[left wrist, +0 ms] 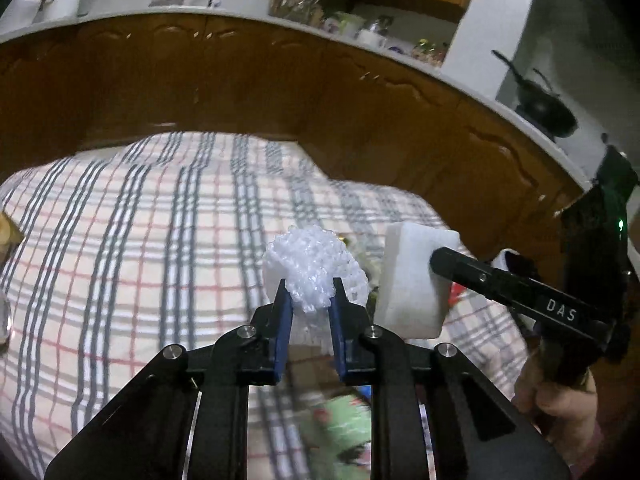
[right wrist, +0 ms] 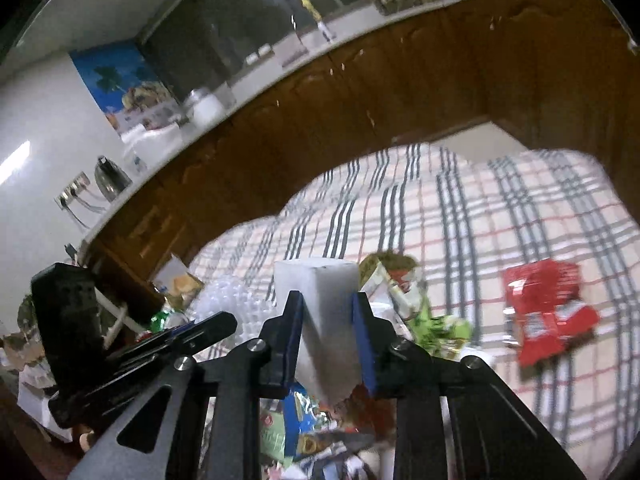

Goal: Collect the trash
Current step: 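Grasp the white foam net with the left gripper while the right grasps the white foam block, then carry both items over the bin and open both grippers to drop them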

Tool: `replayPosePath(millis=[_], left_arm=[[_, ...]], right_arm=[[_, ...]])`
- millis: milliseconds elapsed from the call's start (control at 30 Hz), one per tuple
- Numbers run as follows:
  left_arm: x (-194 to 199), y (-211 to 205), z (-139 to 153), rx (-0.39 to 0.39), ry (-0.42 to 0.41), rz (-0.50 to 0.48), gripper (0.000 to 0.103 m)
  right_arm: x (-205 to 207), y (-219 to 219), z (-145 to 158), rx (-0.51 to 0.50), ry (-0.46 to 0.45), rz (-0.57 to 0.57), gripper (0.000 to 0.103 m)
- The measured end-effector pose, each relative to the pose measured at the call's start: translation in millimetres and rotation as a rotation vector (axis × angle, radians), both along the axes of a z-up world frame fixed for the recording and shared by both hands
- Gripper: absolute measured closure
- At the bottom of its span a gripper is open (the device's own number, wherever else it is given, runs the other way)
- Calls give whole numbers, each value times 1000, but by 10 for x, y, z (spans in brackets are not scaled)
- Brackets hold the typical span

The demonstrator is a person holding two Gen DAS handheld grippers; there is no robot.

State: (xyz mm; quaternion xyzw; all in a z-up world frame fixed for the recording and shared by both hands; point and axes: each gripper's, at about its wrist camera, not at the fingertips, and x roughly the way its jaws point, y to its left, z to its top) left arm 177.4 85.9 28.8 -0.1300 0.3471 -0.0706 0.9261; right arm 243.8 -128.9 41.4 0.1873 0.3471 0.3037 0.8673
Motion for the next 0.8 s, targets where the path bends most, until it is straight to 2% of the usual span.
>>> replayPosePath(millis=[200,533,800], left_arm=[[-6,-380,187,-5,-42,-69,87],[29,-1107,266,-10,-54,-187,87],[96,-1683,275,-2,-48,-288,87]], right_arm=[[-266,-598,114,20,-39,-112,78],[-589,-1486,92,15,-57,-277,78],[-779,-2027,35,8,-50,-394,77]])
